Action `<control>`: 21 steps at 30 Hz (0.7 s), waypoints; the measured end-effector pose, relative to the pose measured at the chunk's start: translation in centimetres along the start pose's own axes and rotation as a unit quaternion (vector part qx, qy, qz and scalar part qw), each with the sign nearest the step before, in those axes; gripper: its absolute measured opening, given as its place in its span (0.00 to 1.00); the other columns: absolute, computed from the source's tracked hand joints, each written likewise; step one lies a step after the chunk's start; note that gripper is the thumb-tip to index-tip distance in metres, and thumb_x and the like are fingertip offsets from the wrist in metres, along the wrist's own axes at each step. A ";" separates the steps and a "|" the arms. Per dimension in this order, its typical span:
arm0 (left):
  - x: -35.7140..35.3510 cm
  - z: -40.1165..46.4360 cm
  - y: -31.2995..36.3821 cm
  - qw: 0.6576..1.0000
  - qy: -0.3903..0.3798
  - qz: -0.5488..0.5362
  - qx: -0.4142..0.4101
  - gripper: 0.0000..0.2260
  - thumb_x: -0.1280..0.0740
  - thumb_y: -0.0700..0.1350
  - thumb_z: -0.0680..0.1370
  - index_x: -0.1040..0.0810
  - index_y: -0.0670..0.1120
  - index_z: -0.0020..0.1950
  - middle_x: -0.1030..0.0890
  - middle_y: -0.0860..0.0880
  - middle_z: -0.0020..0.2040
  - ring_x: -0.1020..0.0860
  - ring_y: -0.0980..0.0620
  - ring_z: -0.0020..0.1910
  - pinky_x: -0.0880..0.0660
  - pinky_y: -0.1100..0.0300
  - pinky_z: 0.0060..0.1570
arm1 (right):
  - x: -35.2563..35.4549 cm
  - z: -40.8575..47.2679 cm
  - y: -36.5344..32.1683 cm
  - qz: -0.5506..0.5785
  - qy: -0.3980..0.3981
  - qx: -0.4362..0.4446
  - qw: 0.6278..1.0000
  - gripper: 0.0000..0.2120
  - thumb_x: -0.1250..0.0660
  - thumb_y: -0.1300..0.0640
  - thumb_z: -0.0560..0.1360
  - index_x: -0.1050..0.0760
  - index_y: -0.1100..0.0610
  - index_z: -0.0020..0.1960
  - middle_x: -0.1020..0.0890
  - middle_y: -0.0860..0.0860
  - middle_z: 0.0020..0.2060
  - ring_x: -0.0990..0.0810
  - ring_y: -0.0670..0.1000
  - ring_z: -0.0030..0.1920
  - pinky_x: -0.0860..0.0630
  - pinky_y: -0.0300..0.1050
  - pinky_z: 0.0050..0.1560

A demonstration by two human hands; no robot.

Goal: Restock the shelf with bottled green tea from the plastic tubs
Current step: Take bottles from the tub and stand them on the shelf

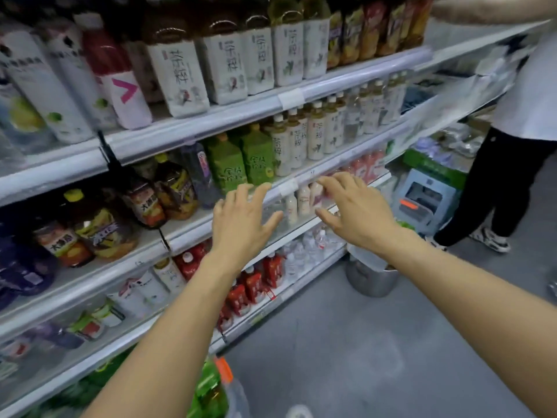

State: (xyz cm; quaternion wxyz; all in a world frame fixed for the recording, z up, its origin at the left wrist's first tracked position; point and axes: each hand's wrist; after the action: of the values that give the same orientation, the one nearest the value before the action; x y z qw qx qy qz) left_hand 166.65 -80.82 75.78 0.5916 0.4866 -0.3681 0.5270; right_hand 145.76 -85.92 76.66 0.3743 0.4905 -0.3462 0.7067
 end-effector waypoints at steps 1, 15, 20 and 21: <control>-1.2 1.0 1.1 1.000 -0.012 -0.005 -0.005 0.27 0.40 0.61 0.81 0.37 0.53 0.78 0.31 0.47 0.71 0.32 0.43 0.69 0.33 0.44 0.67 | -0.5 0.3 1.9 0.004 -0.010 -0.012 1.000 0.26 0.39 0.45 0.79 0.37 0.52 0.74 0.30 0.54 0.67 0.29 0.59 0.65 0.27 0.57 0.57; -24.1 20.5 14.3 0.959 -0.241 -0.146 0.044 0.26 0.34 0.56 0.80 0.33 0.51 0.76 0.31 0.47 0.73 0.33 0.44 0.72 0.32 0.50 0.68 | -12.2 10.8 33.1 0.037 -0.235 -0.182 0.954 0.26 0.37 0.38 0.77 0.29 0.52 0.69 0.27 0.57 0.65 0.27 0.61 0.64 0.24 0.57 0.56; -30.7 25.7 19.3 0.927 -0.300 -0.210 0.076 0.27 0.33 0.55 0.79 0.32 0.48 0.76 0.30 0.44 0.74 0.31 0.44 0.72 0.32 0.51 0.68 | -15.9 13.1 42.1 0.070 -0.273 -0.231 0.931 0.26 0.35 0.41 0.77 0.28 0.54 0.70 0.28 0.58 0.69 0.28 0.60 0.68 0.28 0.54 0.65; -32.1 26.4 20.1 0.921 -0.311 -0.221 0.083 0.26 0.32 0.54 0.80 0.31 0.48 0.75 0.29 0.44 0.73 0.29 0.44 0.71 0.30 0.52 0.66 | -16.7 13.5 43.5 0.068 -0.290 -0.244 0.923 0.25 0.35 0.42 0.77 0.28 0.53 0.70 0.27 0.58 0.68 0.27 0.60 0.67 0.28 0.54 0.65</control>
State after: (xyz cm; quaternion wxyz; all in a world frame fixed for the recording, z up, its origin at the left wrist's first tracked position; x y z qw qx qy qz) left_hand 143.35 -115.42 55.85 0.5066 0.7422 -0.3714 0.2336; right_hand 117.79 -121.52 59.16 0.3164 0.5430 -0.6336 0.4511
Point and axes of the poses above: each hand's wrist, its own z-axis towards the middle knuckle, its own x-axis out of the back of the hand, y = z × x
